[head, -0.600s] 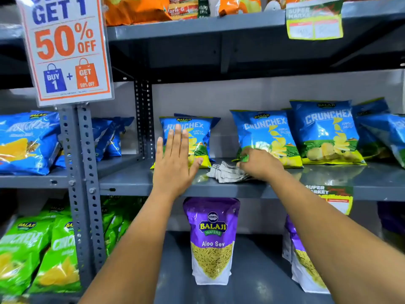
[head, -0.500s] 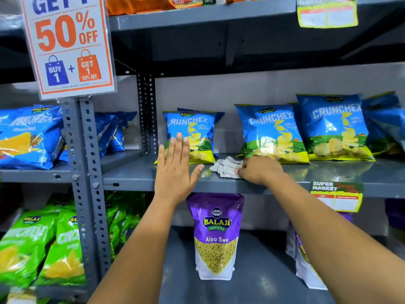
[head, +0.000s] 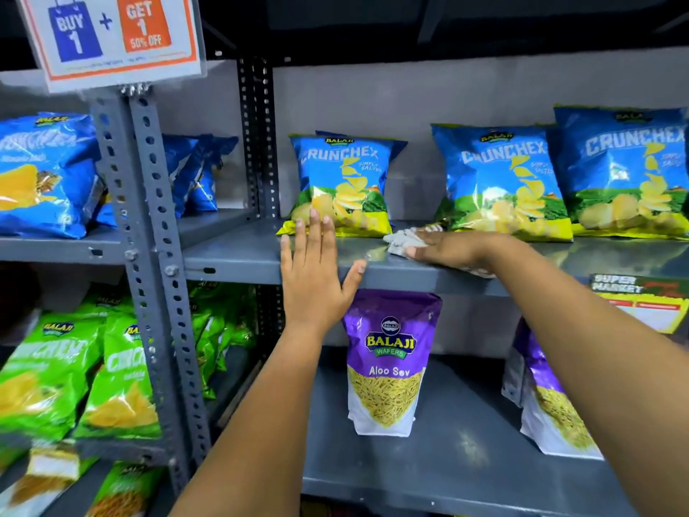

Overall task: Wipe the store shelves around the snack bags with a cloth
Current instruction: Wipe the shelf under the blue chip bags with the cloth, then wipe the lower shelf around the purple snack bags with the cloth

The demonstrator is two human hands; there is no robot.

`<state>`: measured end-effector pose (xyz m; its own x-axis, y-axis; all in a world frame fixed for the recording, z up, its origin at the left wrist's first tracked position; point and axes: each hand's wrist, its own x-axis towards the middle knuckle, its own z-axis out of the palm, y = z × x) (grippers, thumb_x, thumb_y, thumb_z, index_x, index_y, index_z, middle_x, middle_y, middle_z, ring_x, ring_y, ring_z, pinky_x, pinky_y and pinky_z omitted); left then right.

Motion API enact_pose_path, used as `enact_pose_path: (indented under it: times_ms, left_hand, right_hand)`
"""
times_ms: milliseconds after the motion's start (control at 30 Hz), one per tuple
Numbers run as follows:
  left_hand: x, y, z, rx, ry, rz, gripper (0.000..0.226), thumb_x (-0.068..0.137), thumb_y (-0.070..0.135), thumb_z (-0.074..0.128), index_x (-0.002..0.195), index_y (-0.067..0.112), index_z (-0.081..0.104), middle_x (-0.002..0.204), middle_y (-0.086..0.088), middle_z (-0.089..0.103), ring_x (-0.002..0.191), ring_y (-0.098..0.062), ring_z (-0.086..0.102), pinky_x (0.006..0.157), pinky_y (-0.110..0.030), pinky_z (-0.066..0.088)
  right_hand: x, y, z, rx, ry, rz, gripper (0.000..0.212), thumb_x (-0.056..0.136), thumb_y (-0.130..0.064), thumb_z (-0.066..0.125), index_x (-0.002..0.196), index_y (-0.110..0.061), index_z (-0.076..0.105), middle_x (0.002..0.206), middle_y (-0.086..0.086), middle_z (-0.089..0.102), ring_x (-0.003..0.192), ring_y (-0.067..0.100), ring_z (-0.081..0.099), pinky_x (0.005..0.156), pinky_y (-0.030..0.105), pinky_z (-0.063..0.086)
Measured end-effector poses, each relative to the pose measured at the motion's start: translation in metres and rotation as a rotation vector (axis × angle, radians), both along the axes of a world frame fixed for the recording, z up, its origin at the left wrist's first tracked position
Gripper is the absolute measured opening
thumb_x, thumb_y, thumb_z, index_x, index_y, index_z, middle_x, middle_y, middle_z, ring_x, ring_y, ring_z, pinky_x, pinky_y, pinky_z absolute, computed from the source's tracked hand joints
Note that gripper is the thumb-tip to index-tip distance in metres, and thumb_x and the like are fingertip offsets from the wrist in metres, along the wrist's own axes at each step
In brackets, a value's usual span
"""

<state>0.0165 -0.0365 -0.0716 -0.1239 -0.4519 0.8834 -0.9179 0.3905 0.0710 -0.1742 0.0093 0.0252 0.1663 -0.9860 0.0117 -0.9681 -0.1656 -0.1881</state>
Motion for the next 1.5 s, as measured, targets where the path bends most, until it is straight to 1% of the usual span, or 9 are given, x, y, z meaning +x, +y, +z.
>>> enact_pose_path:
  times_ms: [167,367,500,567,633,800,1133,1300,1500]
  left_hand:
    - [0.004,0.0,-0.008,-0.01,0.017,-0.036,0.074,0.089,0.057,0.011,0.139,0.003,0.019,0.148,-0.02,0.026,0.138,-0.032,0.014,0.11,-0.044,0.003]
    - [0.052,0.018,-0.121,0.183,-0.092,0.006,0.067,0.092,0.051,0.011,0.142,0.006,0.009,0.15,-0.012,0.009,0.137,-0.027,0.007,0.111,-0.042,0.0]
    - [0.117,0.03,-0.209,0.41,-0.088,0.18,0.07,0.092,0.053,0.006,0.14,0.004,0.016,0.15,-0.016,0.016,0.136,-0.029,0.012,0.11,-0.041,-0.003]
    - [0.143,0.033,-0.242,0.471,-0.111,0.22,0.068,0.092,0.053,0.005,0.142,0.008,0.01,0.154,-0.01,0.0,0.139,-0.026,0.004,0.111,-0.042,-0.003]
    - [0.156,0.035,-0.271,0.503,-0.164,0.212,0.065,0.093,0.053,0.006,0.143,0.011,0.002,0.153,-0.002,-0.019,0.141,-0.02,-0.008,0.112,-0.041,-0.004]
    - [0.154,0.035,-0.3,0.526,-0.119,0.314,0.065,0.093,0.052,0.008,0.142,0.01,0.002,0.152,0.0,-0.024,0.14,-0.018,-0.012,0.113,-0.039,-0.007]
    - [0.159,0.01,-0.306,0.455,-0.055,0.401,0.062,0.095,0.048,0.013,0.142,0.01,-0.002,0.152,-0.001,-0.023,0.14,-0.017,-0.01,0.116,-0.031,-0.007]
    - [0.165,0.009,-0.312,0.415,-0.102,0.403,0.061,0.095,0.047,0.013,0.142,0.011,-0.003,0.152,0.0,-0.023,0.14,-0.016,-0.011,0.115,-0.031,-0.007]
    - [0.167,0.014,-0.309,0.385,-0.136,0.365,0.065,0.095,0.049,0.015,0.142,0.009,-0.004,0.153,-0.004,-0.022,0.141,-0.02,-0.008,0.115,-0.039,-0.004]
  right_hand:
    - [0.002,0.004,-0.009,-0.148,-0.078,-0.058,0.047,0.093,-0.042,0.04,0.138,-0.029,0.033,0.154,0.002,0.028,0.139,0.022,0.028,0.113,0.032,0.02]
    - [0.026,0.017,-0.039,-0.713,0.166,-0.324,0.039,0.091,-0.035,0.046,0.108,-0.001,0.053,0.108,0.039,0.058,0.099,0.051,0.055,0.08,0.05,0.045]
    - [0.05,0.035,-0.076,-0.997,-0.183,-0.188,0.035,0.091,-0.032,0.047,0.114,-0.007,0.053,0.101,0.035,0.062,0.09,0.049,0.054,0.073,0.046,0.037]
    - [0.069,0.042,-0.109,-1.043,-0.38,-0.066,0.033,0.09,-0.028,0.045,0.116,-0.009,0.052,0.1,0.029,0.064,0.09,0.038,0.049,0.073,0.041,0.03]
    - [0.092,0.036,-0.151,-1.011,-0.484,0.015,0.033,0.086,-0.026,0.044,0.112,-0.006,0.053,0.093,0.027,0.066,0.082,0.028,0.042,0.07,0.037,0.03]
    - [0.129,-0.01,-0.248,-0.651,-0.642,0.075,0.043,0.083,-0.035,0.04,0.107,-0.005,0.058,0.092,0.023,0.069,0.082,0.024,0.047,0.071,0.034,0.032]
    - [0.165,-0.16,-0.309,-0.346,-0.439,0.047,0.031,0.09,-0.027,0.05,0.11,-0.005,0.055,0.105,0.028,0.066,0.095,0.047,0.059,0.076,0.05,0.049]
    - [0.172,-0.205,-0.353,-0.042,-0.258,-0.152,0.036,0.09,-0.026,0.049,0.119,-0.003,0.047,0.121,0.031,0.056,0.114,0.046,0.047,0.095,0.049,0.039]
    - [0.207,-0.165,-0.378,0.007,-0.256,0.188,0.033,0.089,-0.026,0.051,0.118,-0.01,0.051,0.114,0.026,0.06,0.107,0.042,0.052,0.09,0.046,0.042]
